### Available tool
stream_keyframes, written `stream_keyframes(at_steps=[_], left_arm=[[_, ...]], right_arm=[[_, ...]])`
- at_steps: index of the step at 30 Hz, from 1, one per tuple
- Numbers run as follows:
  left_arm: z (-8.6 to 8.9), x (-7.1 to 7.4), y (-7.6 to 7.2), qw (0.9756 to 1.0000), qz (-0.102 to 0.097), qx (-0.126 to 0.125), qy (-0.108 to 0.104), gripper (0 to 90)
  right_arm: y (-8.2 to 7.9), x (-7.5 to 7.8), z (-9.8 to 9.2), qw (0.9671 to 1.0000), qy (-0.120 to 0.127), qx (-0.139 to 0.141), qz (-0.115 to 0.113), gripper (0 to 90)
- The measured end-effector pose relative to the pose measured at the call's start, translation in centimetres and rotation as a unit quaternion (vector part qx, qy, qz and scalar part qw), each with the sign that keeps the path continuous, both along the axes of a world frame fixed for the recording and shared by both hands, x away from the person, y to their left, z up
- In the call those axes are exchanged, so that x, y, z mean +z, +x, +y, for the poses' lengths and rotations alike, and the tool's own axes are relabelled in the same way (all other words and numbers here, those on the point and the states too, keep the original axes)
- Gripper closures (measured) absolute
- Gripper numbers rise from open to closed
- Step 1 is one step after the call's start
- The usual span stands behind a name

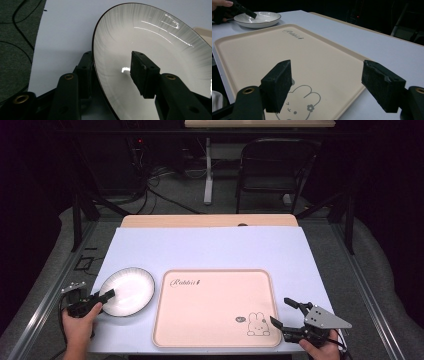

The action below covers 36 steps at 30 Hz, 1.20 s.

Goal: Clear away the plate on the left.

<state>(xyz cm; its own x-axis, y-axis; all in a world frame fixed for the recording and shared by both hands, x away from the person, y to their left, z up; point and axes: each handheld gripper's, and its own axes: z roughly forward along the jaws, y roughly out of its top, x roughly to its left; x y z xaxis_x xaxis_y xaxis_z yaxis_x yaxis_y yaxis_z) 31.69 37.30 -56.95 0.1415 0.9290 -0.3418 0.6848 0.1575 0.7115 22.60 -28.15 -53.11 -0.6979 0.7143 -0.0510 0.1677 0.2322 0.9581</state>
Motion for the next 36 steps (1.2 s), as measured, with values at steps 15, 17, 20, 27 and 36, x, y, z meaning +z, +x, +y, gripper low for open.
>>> stream_keyframes(at_steps=[15,17,20,27,36], left_arm=[[-0.1,0.3,0.1,0.9997,0.009,0.019,0.008,68.9],[0.2,0.1,0.0,0.9996,0.010,0.021,-0.014,72.0],[0.4,0.1,0.0,0.9993,0.012,0.023,-0.027,75.1],[1.5,0.2,0.6,0.9938,0.052,0.027,-0.094,79.4],[1.5,1.1,1.6,0.9907,0.101,0.025,-0.087,80.5]], right_arm=[[0.1,0.0,0.0,1.0000,0.000,0.000,0.002,23.6],[0.1,0.0,0.0,1.0000,-0.001,0.000,0.003,23.6],[0.1,0.0,0.0,1.0000,-0.001,0.001,0.003,23.6],[0.1,0.0,0.0,1.0000,0.001,0.000,0.005,23.5],[0.1,0.0,0.0,1.0000,0.000,0.002,0.004,23.6]])
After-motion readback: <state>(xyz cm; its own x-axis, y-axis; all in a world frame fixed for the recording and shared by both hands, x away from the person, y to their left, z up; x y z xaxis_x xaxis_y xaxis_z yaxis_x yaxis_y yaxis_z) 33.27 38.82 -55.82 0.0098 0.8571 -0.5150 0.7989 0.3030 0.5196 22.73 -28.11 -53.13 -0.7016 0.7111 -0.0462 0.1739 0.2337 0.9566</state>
